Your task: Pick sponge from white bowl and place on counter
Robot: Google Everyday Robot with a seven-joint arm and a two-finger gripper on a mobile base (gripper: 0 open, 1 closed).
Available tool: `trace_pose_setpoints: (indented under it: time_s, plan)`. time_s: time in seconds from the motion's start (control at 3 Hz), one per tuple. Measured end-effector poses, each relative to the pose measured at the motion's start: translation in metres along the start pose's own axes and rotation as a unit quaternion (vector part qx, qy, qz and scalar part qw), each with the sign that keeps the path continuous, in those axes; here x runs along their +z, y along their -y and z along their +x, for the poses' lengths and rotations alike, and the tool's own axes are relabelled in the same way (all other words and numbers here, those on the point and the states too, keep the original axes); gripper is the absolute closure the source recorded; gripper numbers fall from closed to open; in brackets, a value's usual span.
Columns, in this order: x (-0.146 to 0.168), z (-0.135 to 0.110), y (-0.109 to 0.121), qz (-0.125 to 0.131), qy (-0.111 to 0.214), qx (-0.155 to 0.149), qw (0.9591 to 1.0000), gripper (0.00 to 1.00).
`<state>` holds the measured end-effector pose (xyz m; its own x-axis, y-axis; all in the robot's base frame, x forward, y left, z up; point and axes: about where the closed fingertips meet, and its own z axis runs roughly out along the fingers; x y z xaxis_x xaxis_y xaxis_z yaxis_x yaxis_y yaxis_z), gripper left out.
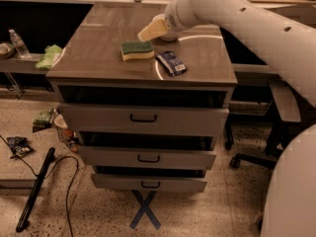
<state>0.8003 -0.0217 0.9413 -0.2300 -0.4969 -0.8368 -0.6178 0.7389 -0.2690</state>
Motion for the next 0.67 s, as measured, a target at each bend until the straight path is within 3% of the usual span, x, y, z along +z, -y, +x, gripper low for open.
trace_pose_setpoints:
  time_s: [0.33,0.67]
  plan:
    - [-0.050,0.012,0.059,0.033,0.033,0.058,0.9972,0.00]
    - [-0.114,0.032,0.133,0.123,0.006,0.100,0.9873,0.00]
